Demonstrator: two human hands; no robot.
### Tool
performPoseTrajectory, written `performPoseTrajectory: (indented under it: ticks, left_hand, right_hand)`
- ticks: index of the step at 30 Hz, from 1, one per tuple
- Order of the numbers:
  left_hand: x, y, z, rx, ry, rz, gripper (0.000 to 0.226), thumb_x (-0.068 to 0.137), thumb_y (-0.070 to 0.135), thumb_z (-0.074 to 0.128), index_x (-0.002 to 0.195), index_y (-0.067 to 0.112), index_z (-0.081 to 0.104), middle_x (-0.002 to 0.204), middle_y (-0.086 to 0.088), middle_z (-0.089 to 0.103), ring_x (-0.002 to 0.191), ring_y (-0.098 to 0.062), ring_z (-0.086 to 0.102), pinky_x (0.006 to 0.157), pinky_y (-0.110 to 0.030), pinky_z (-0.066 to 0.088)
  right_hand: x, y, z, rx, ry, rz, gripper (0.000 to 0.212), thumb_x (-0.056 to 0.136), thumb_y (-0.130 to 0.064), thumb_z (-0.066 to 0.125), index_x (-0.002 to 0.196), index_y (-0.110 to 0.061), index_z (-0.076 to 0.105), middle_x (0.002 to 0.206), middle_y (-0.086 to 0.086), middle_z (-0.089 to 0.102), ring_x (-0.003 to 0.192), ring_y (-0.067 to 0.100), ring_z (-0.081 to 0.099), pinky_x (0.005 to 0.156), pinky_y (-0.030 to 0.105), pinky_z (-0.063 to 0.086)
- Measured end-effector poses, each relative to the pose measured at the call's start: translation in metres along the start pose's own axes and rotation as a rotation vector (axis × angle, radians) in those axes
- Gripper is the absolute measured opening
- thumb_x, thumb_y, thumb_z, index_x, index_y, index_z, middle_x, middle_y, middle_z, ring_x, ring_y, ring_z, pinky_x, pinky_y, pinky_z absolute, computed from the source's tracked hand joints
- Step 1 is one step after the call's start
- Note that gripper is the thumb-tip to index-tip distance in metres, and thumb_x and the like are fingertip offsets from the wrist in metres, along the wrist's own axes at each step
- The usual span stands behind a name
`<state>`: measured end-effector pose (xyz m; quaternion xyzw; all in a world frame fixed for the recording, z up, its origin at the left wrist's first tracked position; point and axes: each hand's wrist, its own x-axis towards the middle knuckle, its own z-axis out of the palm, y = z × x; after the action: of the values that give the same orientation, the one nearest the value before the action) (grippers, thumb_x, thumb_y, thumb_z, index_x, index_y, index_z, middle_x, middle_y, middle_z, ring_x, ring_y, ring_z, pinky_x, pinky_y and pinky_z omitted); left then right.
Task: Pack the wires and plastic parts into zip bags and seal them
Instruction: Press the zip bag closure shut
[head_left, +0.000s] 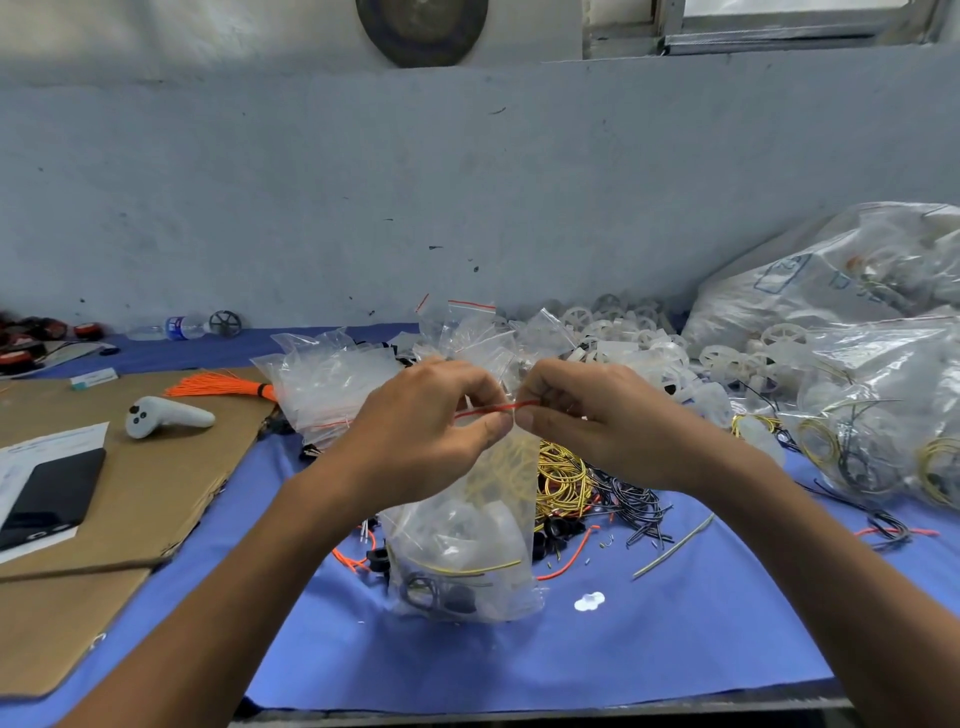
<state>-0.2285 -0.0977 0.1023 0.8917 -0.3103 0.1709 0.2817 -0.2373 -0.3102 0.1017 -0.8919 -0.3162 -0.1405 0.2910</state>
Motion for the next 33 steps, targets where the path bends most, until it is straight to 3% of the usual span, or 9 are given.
performPoseTrajectory:
  ticks: [3, 8, 12, 18, 21, 25, 30, 33]
  left_hand:
    - [-0.002, -0.003, -0.001, -0.009, 0.027, 0.017, 0.008, 0.089, 0.037, 0.073, 0.085, 0.031, 0.069, 0.085, 0.017, 0.063, 0.089, -0.003, 0.053, 0.077, -0.03, 0.044]
    - [-0.011, -0.02, -0.012, 0.032, 0.029, -0.046, 0.009, 0.088, 0.036, 0.073, 0.083, 0.031, 0.067, 0.083, 0.018, 0.062, 0.088, -0.001, 0.053, 0.076, -0.026, 0.04]
    - [-0.021, -0.03, -0.019, 0.06, 0.048, -0.071, 0.014, 0.088, 0.034, 0.074, 0.08, 0.037, 0.063, 0.08, 0.021, 0.059, 0.089, 0.004, 0.052, 0.072, -0.012, 0.035]
    - [-0.035, -0.044, -0.027, 0.06, 0.041, -0.12, 0.016, 0.088, 0.03, 0.074, 0.081, 0.039, 0.062, 0.081, 0.019, 0.062, 0.09, 0.003, 0.053, 0.073, -0.018, 0.037]
    - [-0.04, -0.052, -0.034, 0.047, 0.048, -0.149, 0.015, 0.088, 0.027, 0.075, 0.083, 0.037, 0.065, 0.085, 0.014, 0.066, 0.09, 0.0, 0.055, 0.078, -0.03, 0.043]
    - [-0.046, -0.06, -0.042, 0.043, 0.058, -0.17, 0.008, 0.088, 0.026, 0.075, 0.086, 0.03, 0.069, 0.086, 0.012, 0.066, 0.091, -0.007, 0.056, 0.083, -0.037, 0.046]
    - [-0.052, -0.066, -0.047, 0.042, 0.043, -0.198, 0.007, 0.088, 0.031, 0.072, 0.085, 0.033, 0.067, 0.084, 0.012, 0.066, 0.087, -0.004, 0.056, 0.078, -0.035, 0.044]
    - [-0.051, -0.061, -0.047, -0.057, 0.035, -0.213, 0.017, 0.084, 0.045, 0.063, 0.088, 0.028, 0.067, 0.082, 0.004, 0.067, 0.081, -0.014, 0.061, 0.077, -0.038, 0.049]
  right_hand:
    - [-0.002, 0.0, -0.001, -0.002, 0.006, -0.02, 0.009, 0.098, -0.027, 0.06, 0.091, -0.021, 0.059, 0.072, -0.003, 0.059, 0.067, 0.016, 0.05, 0.063, 0.038, 0.045]
    - [-0.009, 0.01, -0.006, 0.074, 0.017, 0.003, 0.01, 0.098, -0.031, 0.058, 0.09, -0.026, 0.058, 0.077, 0.002, 0.062, 0.072, 0.025, 0.056, 0.068, 0.045, 0.047]
    - [-0.011, 0.016, -0.007, 0.122, 0.022, 0.003, 0.01, 0.098, -0.031, 0.059, 0.088, -0.028, 0.058, 0.075, 0.001, 0.06, 0.068, 0.023, 0.052, 0.063, 0.04, 0.046]
    - [-0.014, 0.021, -0.006, 0.147, 0.025, 0.022, 0.011, 0.096, -0.033, 0.06, 0.089, -0.025, 0.06, 0.077, 0.001, 0.061, 0.067, 0.019, 0.05, 0.059, 0.028, 0.042]
    - [-0.014, 0.022, -0.006, 0.141, 0.026, 0.023, 0.01, 0.097, -0.03, 0.06, 0.088, -0.027, 0.06, 0.077, -0.002, 0.061, 0.067, 0.015, 0.05, 0.059, 0.022, 0.041]
    - [-0.014, 0.026, -0.005, 0.153, 0.038, 0.047, 0.013, 0.097, -0.029, 0.06, 0.084, -0.032, 0.057, 0.074, -0.013, 0.059, 0.063, 0.005, 0.046, 0.058, 0.016, 0.038]
    - [-0.016, 0.031, 0.001, 0.201, 0.063, 0.064, 0.017, 0.097, -0.037, 0.059, 0.081, -0.039, 0.055, 0.074, -0.016, 0.058, 0.067, 0.005, 0.048, 0.061, 0.019, 0.039]
    - [-0.017, 0.036, 0.011, 0.304, 0.138, 0.094, 0.014, 0.092, -0.043, 0.059, 0.084, -0.032, 0.057, 0.072, -0.006, 0.057, 0.066, 0.013, 0.053, 0.06, 0.031, 0.045]
